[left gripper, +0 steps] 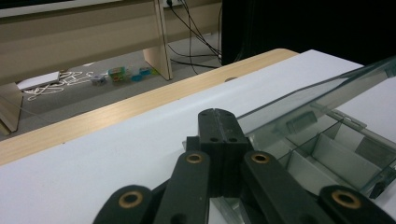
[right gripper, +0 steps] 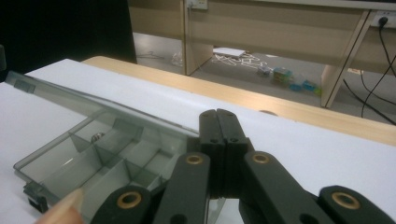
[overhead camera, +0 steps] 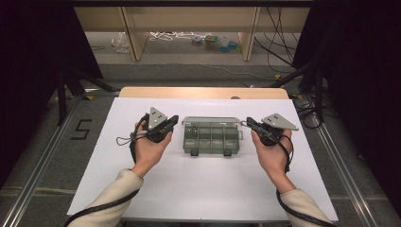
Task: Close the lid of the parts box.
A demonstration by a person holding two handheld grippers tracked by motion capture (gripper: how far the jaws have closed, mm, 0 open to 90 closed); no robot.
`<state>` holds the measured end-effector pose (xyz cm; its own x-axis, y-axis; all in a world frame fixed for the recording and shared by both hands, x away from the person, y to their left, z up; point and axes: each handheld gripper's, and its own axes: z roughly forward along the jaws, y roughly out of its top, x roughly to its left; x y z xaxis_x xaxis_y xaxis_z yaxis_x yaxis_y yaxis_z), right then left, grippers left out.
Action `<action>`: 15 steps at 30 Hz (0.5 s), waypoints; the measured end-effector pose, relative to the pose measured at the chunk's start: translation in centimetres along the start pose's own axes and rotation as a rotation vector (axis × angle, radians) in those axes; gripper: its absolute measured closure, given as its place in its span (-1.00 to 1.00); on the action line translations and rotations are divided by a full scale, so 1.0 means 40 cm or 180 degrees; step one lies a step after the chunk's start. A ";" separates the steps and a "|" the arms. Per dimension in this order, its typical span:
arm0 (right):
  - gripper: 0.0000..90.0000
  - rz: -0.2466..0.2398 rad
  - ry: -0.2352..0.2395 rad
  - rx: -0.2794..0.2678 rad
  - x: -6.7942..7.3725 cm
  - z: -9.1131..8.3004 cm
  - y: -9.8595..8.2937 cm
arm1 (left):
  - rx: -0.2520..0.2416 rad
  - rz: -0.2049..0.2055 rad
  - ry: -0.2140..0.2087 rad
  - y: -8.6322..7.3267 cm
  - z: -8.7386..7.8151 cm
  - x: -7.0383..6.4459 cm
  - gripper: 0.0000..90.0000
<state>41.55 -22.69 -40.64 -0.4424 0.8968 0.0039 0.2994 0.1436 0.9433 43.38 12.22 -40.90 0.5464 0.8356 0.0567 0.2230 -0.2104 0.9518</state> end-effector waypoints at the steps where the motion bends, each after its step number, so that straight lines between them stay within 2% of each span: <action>1: 1.00 -0.0018 -0.0008 -0.0024 -0.001 0.005 0.005 | -0.0001 -0.0003 -0.0015 0.004 0.003 -0.001 1.00; 3: 1.00 -0.0004 -0.0004 0.0011 0.001 0.010 0.013 | 0.0002 0.0004 -0.0023 0.011 0.007 -0.002 1.00; 5: 1.00 -0.0039 -0.0023 -0.0031 0.001 0.017 0.019 | 0.0009 0.0018 -0.0029 0.016 0.011 -0.003 1.00; 13: 1.00 -0.0014 0.0047 0.0047 0.011 0.034 0.034 | 0.0073 0.0017 -0.0062 0.030 0.033 -0.010 1.00; 15: 1.00 -0.0038 0.0044 0.0015 0.012 0.039 0.034 | 0.0085 0.0026 -0.0072 0.032 0.035 -0.012 1.00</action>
<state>43.05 -21.43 -39.89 -0.4577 0.8891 -0.0028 0.2980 0.1563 0.9417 44.53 10.83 -40.11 0.5664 0.8222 0.0573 0.2397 -0.2308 0.9430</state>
